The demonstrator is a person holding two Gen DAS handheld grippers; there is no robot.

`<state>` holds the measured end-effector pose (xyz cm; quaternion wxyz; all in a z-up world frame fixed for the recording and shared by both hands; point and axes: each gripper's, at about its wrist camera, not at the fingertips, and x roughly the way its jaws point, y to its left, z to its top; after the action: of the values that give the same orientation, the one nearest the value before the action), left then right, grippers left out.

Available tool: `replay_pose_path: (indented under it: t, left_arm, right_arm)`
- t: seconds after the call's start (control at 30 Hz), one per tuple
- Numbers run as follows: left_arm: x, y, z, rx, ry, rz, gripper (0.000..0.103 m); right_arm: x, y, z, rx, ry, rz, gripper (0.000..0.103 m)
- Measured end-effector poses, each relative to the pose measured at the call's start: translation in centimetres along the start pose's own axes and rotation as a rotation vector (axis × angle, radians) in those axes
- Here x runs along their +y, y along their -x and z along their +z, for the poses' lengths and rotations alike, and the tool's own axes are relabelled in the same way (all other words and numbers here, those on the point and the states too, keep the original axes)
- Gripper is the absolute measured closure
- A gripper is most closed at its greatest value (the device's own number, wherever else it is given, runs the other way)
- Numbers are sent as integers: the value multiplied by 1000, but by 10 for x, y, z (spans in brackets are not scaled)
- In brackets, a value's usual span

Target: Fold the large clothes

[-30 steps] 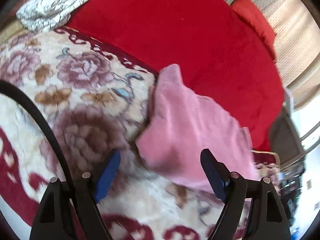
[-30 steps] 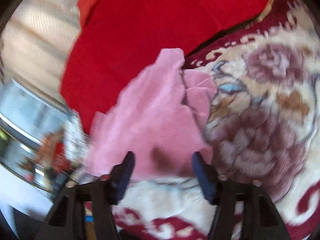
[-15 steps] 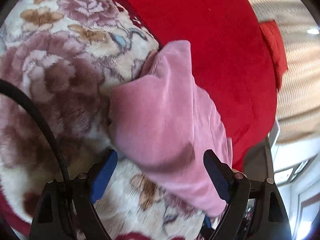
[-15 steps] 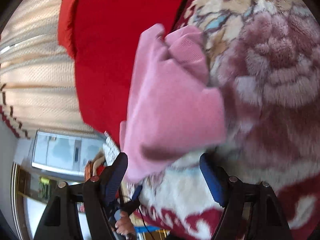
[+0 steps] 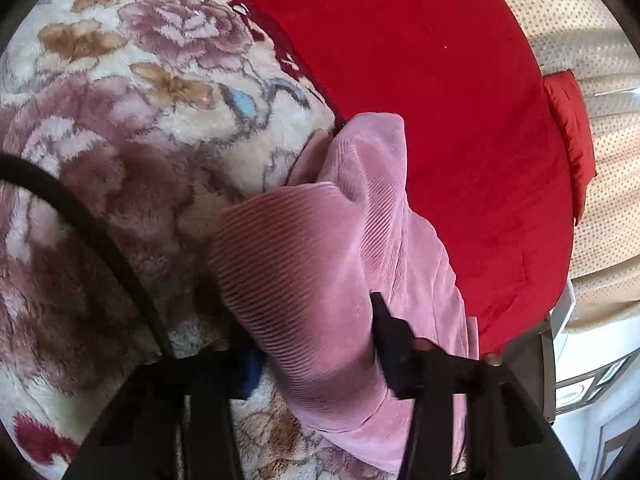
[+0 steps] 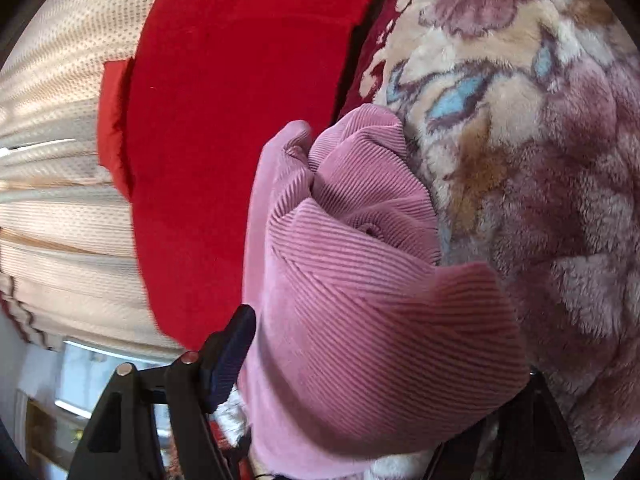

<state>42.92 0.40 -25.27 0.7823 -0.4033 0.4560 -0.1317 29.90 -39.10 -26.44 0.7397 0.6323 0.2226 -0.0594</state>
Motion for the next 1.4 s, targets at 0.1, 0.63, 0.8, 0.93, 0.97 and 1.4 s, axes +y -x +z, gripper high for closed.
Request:
replay_pose_path:
  t: [0.1,0.63,0.8,0.93,0.97,1.4]
  left_arm:
    - [-5,7,1,-2,-38,-10,68]
    - [-19,95,-57,-53,-281,11,77]
    - [7,103,-93,-30,-321,69,75]
    - [31,103,-93,74,-252,106,59]
    - [36,111,-90,105,-226,112,55]
    - [-43,157,-60,-134,-633,254,33]
  right_arm:
    - [-1,-3,-4,5,27,-36,64]
    - [56,86,-53,-10,431,-70,77]
    - [6,119,-54,62,362,-69,77]
    - [-21,116,-50,156,289,-77,70]
    - [-29,118,-47,196,222,-68,62]
    - [42,190,-15,0,488,-166,39]
